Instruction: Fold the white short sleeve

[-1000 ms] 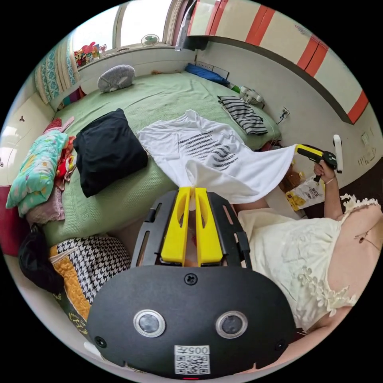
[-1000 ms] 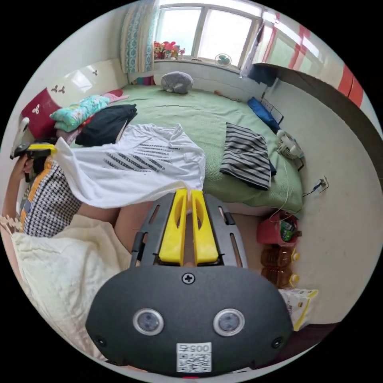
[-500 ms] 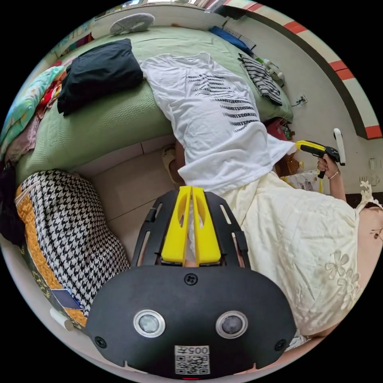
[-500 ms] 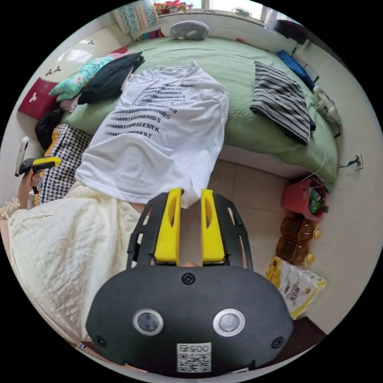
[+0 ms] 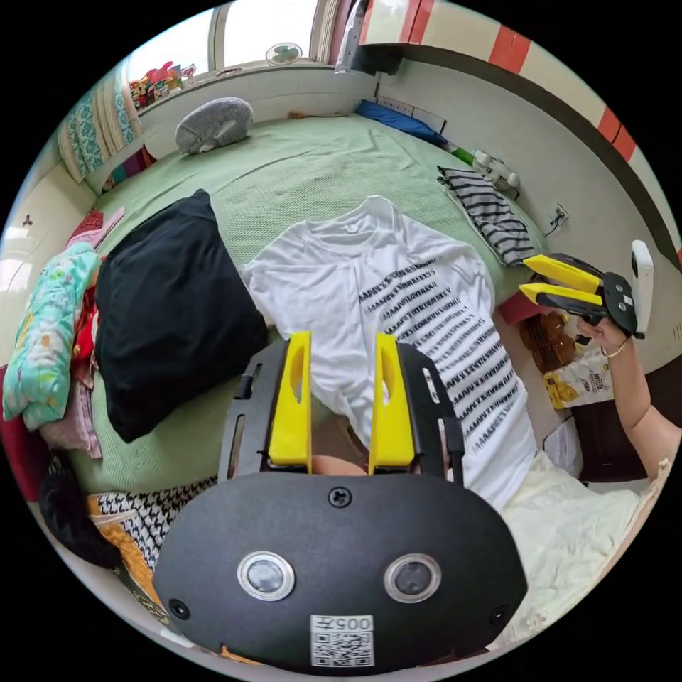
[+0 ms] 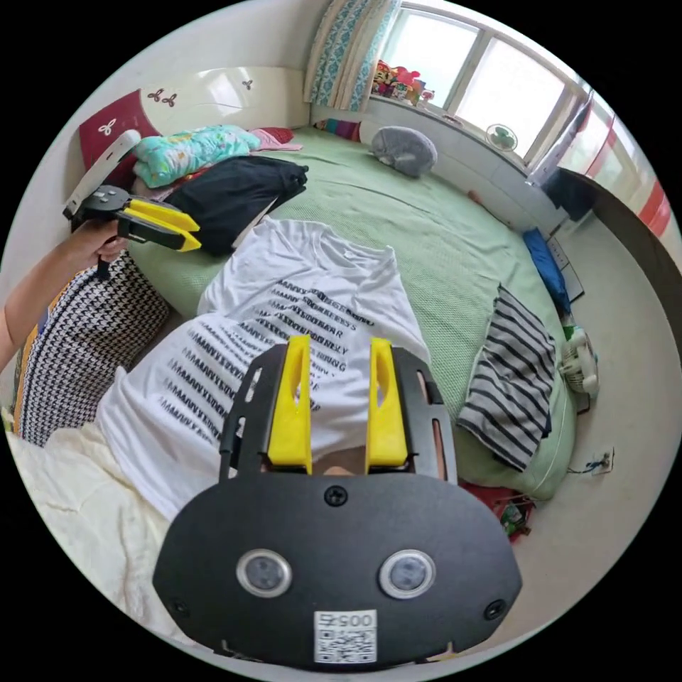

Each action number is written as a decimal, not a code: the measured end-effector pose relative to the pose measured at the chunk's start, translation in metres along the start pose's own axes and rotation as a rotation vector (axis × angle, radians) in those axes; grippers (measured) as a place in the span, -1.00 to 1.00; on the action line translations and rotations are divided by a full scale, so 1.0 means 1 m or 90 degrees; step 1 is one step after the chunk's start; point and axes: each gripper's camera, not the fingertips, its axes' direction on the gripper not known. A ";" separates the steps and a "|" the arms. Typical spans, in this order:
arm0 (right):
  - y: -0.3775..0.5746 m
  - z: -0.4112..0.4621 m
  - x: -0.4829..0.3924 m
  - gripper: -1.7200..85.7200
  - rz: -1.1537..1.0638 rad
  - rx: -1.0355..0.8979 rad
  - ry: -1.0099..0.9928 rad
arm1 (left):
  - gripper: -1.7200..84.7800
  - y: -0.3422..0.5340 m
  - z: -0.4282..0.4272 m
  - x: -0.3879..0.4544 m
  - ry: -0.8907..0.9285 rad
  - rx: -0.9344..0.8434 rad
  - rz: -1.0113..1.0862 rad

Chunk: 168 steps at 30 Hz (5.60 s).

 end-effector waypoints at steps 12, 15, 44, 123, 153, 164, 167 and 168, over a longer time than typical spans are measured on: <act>-0.070 0.160 0.037 -0.71 -0.001 -0.072 0.016 | -0.63 -0.073 0.131 0.010 0.050 -0.020 0.038; -0.078 0.180 0.044 -0.75 -0.003 -0.086 0.027 | -0.61 -0.084 0.161 0.017 0.030 -0.028 0.044; -0.078 0.160 0.148 -0.74 0.090 -0.065 -0.003 | -0.68 -0.088 0.263 0.038 -0.003 -0.045 0.002; 0.009 0.087 0.110 -0.84 0.221 -0.031 -0.131 | -0.93 -0.018 0.034 -0.067 -0.016 0.015 -0.091; 0.001 0.052 0.075 -0.95 0.340 -0.208 -0.150 | -0.98 0.055 -0.029 0.042 0.150 -0.074 -0.121; -0.050 0.032 0.047 -0.98 0.339 -0.170 -0.139 | -0.97 0.044 -0.025 0.113 0.046 -0.164 -0.243; -0.044 0.037 0.031 -0.98 0.310 -0.197 -0.107 | -0.96 0.056 -0.025 0.127 0.004 -0.173 -0.239; -0.043 0.043 0.027 -0.98 0.308 -0.222 -0.088 | -0.96 0.059 -0.024 0.131 0.002 -0.177 -0.241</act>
